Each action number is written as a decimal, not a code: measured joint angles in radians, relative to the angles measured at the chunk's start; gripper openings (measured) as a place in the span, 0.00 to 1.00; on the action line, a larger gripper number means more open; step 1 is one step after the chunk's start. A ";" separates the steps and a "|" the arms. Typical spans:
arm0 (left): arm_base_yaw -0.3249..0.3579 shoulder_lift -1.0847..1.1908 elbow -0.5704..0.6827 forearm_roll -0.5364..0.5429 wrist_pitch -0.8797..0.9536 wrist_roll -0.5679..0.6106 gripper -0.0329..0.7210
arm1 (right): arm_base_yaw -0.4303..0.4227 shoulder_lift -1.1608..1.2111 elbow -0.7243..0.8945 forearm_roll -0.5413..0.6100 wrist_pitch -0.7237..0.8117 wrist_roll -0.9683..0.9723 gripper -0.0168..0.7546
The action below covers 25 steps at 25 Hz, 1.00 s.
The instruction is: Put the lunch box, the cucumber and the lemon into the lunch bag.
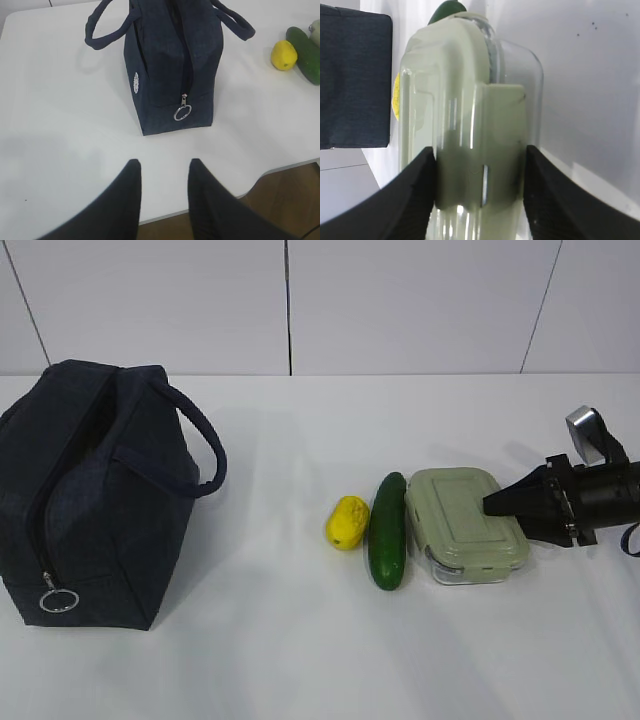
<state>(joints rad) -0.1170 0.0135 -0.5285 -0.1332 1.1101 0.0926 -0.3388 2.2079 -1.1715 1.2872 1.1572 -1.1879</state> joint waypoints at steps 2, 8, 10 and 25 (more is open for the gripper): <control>0.000 0.000 0.000 0.000 0.000 0.000 0.34 | 0.000 0.000 0.000 0.000 0.002 0.000 0.56; 0.000 0.000 0.000 0.000 0.000 0.000 0.34 | 0.000 0.000 0.000 0.000 0.002 0.000 0.56; 0.000 0.000 0.000 0.000 0.000 0.000 0.34 | 0.000 0.000 0.000 0.000 0.002 -0.001 0.55; 0.000 0.000 0.000 0.000 0.000 0.000 0.34 | 0.000 0.000 0.000 0.000 0.002 0.007 0.52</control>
<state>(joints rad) -0.1170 0.0135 -0.5285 -0.1332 1.1101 0.0926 -0.3388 2.2079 -1.1715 1.2872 1.1590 -1.1812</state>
